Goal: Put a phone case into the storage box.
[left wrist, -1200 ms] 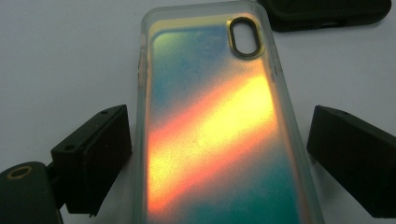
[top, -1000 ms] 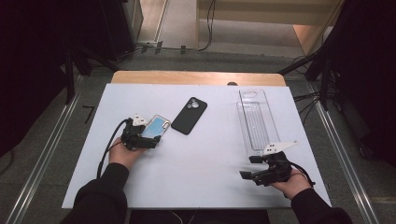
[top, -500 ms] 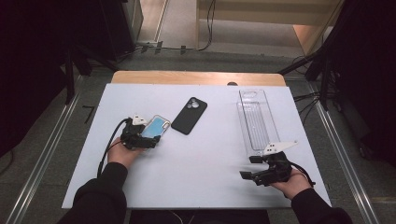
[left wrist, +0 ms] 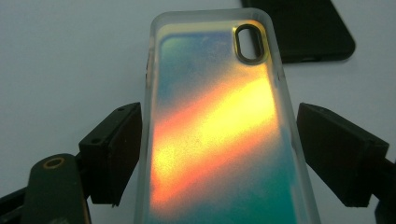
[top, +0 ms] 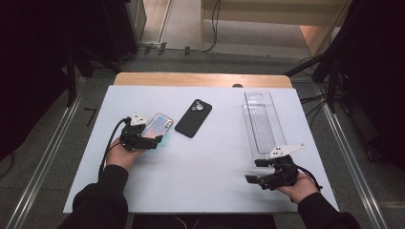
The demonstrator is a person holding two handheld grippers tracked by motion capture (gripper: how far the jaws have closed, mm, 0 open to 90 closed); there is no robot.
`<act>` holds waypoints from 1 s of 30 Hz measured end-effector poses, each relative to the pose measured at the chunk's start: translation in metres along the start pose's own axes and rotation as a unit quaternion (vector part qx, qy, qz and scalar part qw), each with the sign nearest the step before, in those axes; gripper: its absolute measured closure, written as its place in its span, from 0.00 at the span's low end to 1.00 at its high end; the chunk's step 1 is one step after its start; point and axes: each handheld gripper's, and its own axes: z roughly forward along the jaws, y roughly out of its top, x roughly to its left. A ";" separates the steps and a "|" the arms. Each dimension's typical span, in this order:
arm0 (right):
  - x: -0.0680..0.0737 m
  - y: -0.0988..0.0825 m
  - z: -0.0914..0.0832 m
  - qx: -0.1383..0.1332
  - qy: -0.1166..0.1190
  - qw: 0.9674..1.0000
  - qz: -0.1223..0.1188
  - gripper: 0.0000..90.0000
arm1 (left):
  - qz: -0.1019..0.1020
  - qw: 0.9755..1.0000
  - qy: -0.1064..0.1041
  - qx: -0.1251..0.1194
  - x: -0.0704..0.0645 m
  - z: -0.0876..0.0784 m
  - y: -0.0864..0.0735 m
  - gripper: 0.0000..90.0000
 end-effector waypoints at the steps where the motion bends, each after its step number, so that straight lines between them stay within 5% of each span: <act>1: 0.000 0.000 0.000 0.000 0.000 1.000 0.000 0.23 | 0.004 1.000 -0.004 0.000 -0.002 -0.002 0.002 0.19; 17: 0.000 0.000 0.000 -0.001 -0.001 1.000 -0.001 0.23 | 0.002 0.998 -0.065 -0.001 -0.027 -0.017 0.013 0.19; 30: 0.001 0.000 0.000 0.000 0.001 1.000 0.007 0.23 | -0.022 0.994 -0.102 0.009 -0.052 -0.020 0.019 0.19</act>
